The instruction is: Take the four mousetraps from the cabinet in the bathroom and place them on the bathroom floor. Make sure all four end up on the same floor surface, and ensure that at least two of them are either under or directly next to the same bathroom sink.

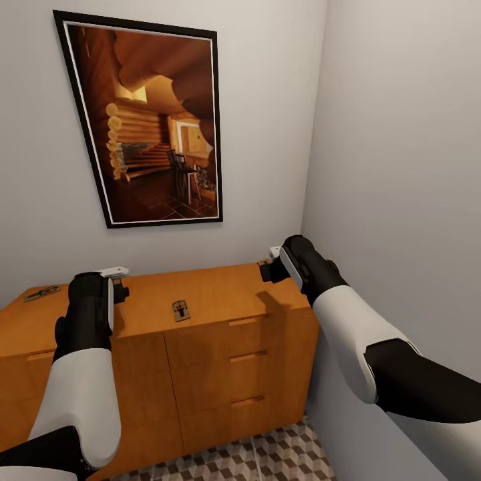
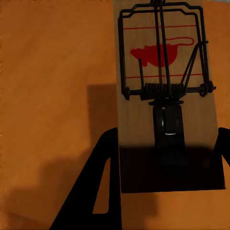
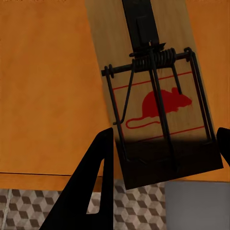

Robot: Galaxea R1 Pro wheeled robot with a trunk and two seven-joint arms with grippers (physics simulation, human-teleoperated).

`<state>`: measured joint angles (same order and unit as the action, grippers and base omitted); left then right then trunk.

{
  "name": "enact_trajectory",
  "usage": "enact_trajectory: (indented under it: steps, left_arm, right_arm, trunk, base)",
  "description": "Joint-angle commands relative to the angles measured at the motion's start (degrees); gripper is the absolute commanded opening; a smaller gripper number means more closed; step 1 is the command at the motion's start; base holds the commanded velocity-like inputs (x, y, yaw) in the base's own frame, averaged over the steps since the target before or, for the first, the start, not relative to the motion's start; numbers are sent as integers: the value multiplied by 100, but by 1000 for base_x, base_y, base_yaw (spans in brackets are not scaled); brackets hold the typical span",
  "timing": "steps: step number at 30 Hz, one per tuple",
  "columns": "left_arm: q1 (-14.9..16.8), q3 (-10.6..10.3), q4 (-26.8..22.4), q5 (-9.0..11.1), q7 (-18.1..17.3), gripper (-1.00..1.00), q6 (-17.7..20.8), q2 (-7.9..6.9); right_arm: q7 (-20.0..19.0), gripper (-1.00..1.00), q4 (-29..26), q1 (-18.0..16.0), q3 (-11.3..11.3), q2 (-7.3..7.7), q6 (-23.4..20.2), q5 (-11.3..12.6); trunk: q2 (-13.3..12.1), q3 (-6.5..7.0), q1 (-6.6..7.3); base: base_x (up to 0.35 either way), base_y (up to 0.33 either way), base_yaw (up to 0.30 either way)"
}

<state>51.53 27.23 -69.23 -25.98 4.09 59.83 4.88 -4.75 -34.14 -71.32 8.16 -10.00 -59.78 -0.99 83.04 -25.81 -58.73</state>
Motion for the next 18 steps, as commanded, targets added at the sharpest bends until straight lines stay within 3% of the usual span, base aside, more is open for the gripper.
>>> enact_trajectory:
  steps: [1, 14, 18]
  left_arm:
    - [6, 6, -5, 37, 48, -100, 17, 4]
    - [6, 11, -13, 43, 48, -100, 17, 39]
    - [6, 10, -181, -11, 48, -100, 17, 58]
  right_arm:
    - [-18, -100, -4, -4, 3, 0, -22, -9]
    - [-19, -100, 36, 27, 9, 102, -22, -23]
    - [-17, -100, -28, 31, -1, 184, -22, -18]
  trunk:
    - [4, -7, 0]
    - [4, -7, 0]
    - [4, -7, 0]
  base:
    - [0, 0, 0]
    - [0, 0, 0]
    - [-268, 0, 0]
